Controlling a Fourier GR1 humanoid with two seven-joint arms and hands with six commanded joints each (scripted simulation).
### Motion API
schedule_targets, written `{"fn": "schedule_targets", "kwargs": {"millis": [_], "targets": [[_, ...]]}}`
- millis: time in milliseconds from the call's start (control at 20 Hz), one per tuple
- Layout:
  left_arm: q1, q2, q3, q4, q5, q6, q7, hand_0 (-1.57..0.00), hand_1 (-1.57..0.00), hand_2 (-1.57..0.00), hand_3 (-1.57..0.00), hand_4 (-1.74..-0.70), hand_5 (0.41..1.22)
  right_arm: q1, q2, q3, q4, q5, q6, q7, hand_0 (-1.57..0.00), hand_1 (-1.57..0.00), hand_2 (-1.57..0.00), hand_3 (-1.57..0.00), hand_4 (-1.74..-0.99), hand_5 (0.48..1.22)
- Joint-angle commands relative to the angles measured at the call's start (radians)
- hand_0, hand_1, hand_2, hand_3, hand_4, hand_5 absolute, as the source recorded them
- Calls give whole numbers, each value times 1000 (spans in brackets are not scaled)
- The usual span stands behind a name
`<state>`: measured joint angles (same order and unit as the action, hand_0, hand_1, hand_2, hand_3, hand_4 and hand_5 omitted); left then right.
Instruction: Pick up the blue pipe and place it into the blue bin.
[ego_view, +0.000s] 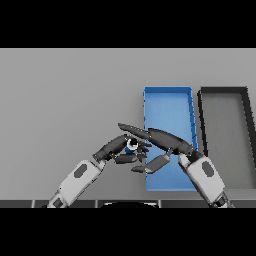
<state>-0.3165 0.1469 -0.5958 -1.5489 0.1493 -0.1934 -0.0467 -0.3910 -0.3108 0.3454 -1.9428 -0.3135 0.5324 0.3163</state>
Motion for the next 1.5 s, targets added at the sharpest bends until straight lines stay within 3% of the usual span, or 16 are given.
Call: {"fn": "schedule_targets", "kwargs": {"millis": [0,350,400,450,550,600,650,700,800,950,1100,1250,1300,1350,1450], "targets": [[-2,-5,-2,9,5,-8,2,-1571,-1571,-1571,-1504,-1730,1221,-19,20,11,14,6,-5,7,1,1,1,1,-1233,528],[5,4,2,7,31,-42,6,-1571,-1571,-1571,-1474,-1720,1221,-123,84,31,135,6,28,37,-14,-36,-68,-11,-1241,516],[3,4,3,5,36,-49,8,-1571,-1567,-1571,-1395,-1717,1221,-130,87,37,144,3,44,36,-54,-83,-115,-43,-1268,519],[-7,8,3,4,6,-42,-27,-1496,-1393,-1367,-1150,-1630,1221,-146,104,47,158,10,45,33,-138,-166,-193,-106,-1308,523],[-21,30,-34,-8,-94,-5,46,-993,-895,-875,-736,-1587,1221,-161,106,52,178,16,64,33,-478,-500,-500,-375,-1390,538],[-17,35,-27,-18,-100,7,32,-879,-828,-796,-667,-1611,1221,-176,109,51,186,-1,68,28,-697,-714,-714,-562,-1453,551],[-12,47,-19,-28,-95,1,15,-895,-867,-845,-656,-1637,1221,-180,116,58,185,-17,62,42,-872,-886,-886,-701,-1503,573],[-5,30,-12,-28,-74,4,6,-1030,-1008,-990,-623,-1658,1192,-172,114,59,185,-47,67,63,-1012,-1023,-1023,-828,-1541,604],[20,23,10,-42,-16,-10,-27,-1225,-1211,-1199,-525,-1688,1203,-173,138,67,182,-76,39,98,-1213,-1220,-1220,-1096,-1492,706],[25,0,5,-35,0,-13,-21,-1394,-1386,-1381,-550,-1714,1212,-152,153,77,183,-13,28,20,-1388,-1391,-1391,-1328,-1458,957],[5,16,6,-26,-17,-8,-22,-1480,-1454,-1474,-550,-1727,1216,-128,143,75,160,58,51,-50,-1477,-1479,-1479,-1446,-1465,1086],[-12,28,-7,-13,-23,-3,-34,-1499,-1356,-1521,-505,-1734,1219,-115,165,65,155,37,69,-17,-1523,-1524,-1524,-1507,-1473,1152],[-6,31,-22,-13,-29,-9,-50,-1426,-1220,-1350,-531,-1637,1219,-106,180,67,153,29,74,-4,-1533,-1533,-1533,-1520,-1474,1166],[-13,44,-22,-12,-32,-16,-46,-1407,-1190,-1242,-518,-1544,1219,-112,187,58,161,30,79,0,-1540,-1541,-1541,-1530,-1477,1177],[-28,45,-25,-17,-40,-38,-27,-979,-802,-819,-332,-1343,1220,-98,183,48,132,38,93,-8,-1551,-1552,-1552,-1545,-1480,1193]]}}
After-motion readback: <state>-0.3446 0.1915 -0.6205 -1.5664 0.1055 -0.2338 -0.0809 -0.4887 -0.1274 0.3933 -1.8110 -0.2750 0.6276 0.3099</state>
